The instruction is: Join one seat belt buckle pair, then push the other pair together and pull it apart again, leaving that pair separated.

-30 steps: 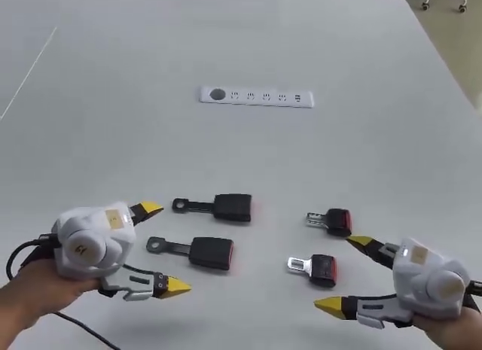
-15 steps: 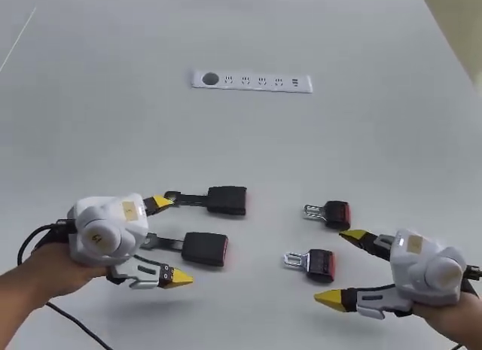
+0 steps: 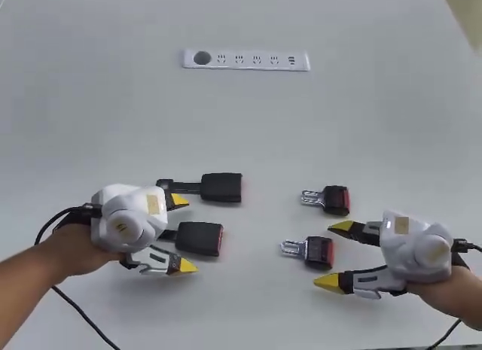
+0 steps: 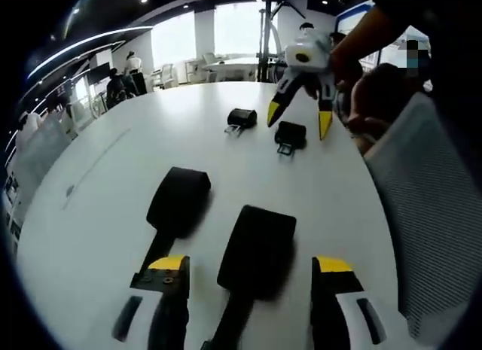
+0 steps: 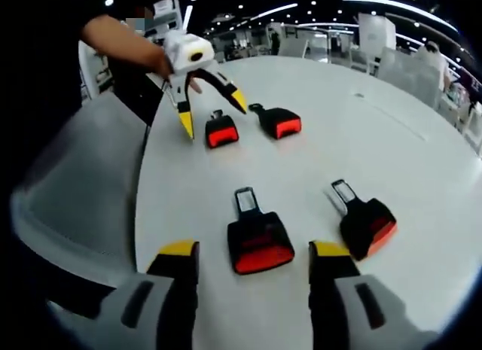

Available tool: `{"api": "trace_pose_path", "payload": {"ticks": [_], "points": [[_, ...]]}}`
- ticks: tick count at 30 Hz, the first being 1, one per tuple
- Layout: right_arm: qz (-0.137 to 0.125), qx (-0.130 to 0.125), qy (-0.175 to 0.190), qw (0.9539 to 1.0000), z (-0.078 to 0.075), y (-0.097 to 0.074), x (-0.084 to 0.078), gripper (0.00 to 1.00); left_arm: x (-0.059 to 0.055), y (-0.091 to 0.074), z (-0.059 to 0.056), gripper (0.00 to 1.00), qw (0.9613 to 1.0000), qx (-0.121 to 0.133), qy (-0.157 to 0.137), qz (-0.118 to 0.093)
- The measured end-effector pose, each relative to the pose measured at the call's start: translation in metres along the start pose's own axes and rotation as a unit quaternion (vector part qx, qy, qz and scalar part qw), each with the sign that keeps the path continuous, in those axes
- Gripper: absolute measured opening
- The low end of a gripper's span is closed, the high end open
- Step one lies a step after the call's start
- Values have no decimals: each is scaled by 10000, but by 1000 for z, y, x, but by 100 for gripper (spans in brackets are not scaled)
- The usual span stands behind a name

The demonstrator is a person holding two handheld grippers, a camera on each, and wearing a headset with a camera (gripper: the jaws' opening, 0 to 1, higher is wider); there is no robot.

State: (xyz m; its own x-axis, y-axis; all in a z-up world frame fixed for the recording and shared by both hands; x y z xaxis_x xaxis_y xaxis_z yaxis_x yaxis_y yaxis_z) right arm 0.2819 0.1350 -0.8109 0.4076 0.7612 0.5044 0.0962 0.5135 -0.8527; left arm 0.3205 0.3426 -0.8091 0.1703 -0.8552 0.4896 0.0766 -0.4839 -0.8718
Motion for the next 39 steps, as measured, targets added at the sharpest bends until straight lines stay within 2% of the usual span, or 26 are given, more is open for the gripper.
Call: {"api": "trace_pose_path", "payload": {"ticks": [9, 10, 13, 17, 18, 19, 23, 26, 32, 39], "points": [[115, 172, -165, 9996, -2, 4, -4, 52, -5, 9, -3, 50, 9992, -201, 270, 224], [112, 183, -167, 9996, -3, 4, -3, 50, -2, 9, -2, 49, 9990, -150, 403, 130], [115, 172, -291, 9994, -5, 4, -3, 48, -3, 10, -3, 47, 9988, -215, 414, 148], [123, 140, -425, 9989, -6, 5, -4, 41, -3, 12, -4, 38, 9983, -250, 514, 149], [157, 94, -509, 9985, -8, 5, -4, 36, -3, 14, -4, 38, 9983, -262, 502, 154], [148, 124, -626, 9979, -7, 6, -3, 36, -3, 14, -5, 38, 9981, -241, 551, 145], [167, 136, -686, 9974, -8, 5, -4, 35, -3, 14, -5, 37, 9982, -220, 544, 108], [159, 134, -782, 9967, -8, 5, -4, 35, -2, 14, -5, 36, 9973, -253, 678, 149], [69, 195, -735, 9971, -9, 4, -4, 34, -1, 14, -4, 36, 9971, -276, 692, 170], [-165, 179, -605, 9979, -8, 6, -2, 34, -2, 12, -4, 36, 9972, -286, 649, 233]]}}
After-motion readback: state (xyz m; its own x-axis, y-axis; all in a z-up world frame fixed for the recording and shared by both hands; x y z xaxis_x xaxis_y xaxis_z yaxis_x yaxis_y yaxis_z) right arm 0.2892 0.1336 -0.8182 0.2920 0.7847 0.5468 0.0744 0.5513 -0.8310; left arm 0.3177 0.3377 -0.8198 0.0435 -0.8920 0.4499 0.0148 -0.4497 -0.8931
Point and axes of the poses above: the centre of the closed fingertips' face, and the gripper's own axes: y roughly forward along the fingers, z roughly to its left, x roughly out of its top, the point moved 1 cm from there along -y, roughly backward along the fingers, and after that the axes turned 13 degrees about z, right-handed, at the moved point
